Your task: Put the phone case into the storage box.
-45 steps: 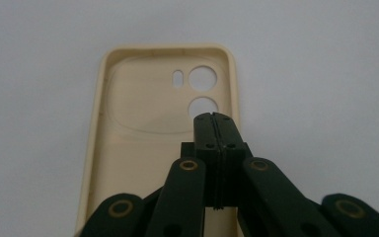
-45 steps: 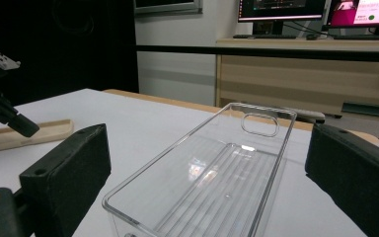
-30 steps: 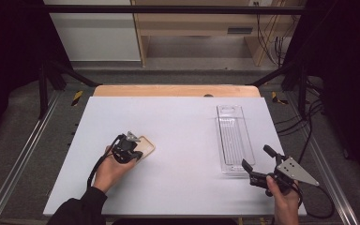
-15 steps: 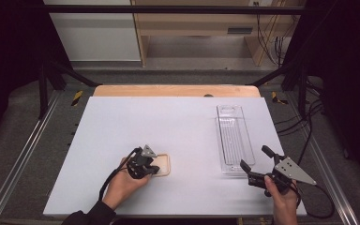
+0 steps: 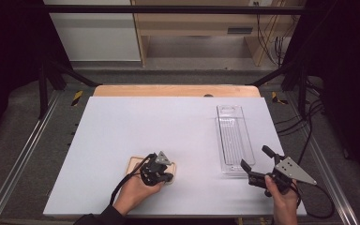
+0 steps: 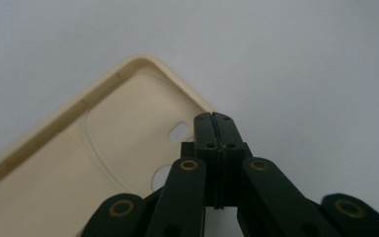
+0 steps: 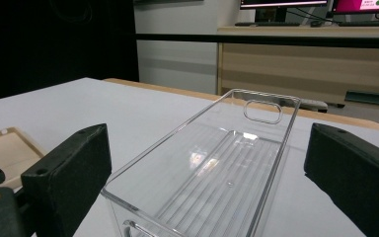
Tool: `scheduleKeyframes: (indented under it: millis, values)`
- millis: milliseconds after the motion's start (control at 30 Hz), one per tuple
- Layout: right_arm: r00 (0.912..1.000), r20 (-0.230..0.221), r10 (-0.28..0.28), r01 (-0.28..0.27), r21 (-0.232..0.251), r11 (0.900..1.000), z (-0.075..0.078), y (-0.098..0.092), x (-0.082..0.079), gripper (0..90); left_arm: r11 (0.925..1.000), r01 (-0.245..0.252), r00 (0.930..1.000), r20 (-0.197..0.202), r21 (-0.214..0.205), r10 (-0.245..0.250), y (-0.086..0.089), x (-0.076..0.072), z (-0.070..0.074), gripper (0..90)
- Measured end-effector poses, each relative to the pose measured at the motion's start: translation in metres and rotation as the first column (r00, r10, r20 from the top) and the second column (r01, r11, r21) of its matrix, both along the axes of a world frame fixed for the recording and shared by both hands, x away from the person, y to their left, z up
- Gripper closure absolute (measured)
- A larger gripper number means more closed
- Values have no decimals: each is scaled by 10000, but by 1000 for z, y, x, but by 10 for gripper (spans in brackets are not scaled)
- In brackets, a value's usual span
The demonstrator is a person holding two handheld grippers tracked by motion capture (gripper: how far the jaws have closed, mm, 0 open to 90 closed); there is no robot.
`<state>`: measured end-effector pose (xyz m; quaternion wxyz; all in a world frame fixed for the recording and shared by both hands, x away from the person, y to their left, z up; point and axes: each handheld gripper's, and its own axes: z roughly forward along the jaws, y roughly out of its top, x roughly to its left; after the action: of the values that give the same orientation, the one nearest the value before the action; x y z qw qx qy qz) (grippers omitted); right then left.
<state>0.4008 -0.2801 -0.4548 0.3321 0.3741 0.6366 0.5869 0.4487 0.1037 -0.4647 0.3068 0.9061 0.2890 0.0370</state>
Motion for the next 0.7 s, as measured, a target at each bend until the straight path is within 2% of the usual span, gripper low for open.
scheduleKeyframes:
  millis: [167,367,533,700]
  values:
    - [10000,-12,9,-9,-14,10000,0,-1,0,43,9996,123,9999,-43,-253,-124,-20,4,1,900]
    - [10000,15,17,-18,42,10000,0,-2,0,44,9998,78,9994,329,-198,-71,-48,13,1,900]
    - [10000,1,23,-23,75,10000,-1,-2,1,44,9989,-201,9990,392,-417,218,-55,25,-1,900]
    - [10000,-10,18,-18,104,9999,-1,-3,0,44,9986,-280,9988,393,-444,298,-56,27,-1,900]
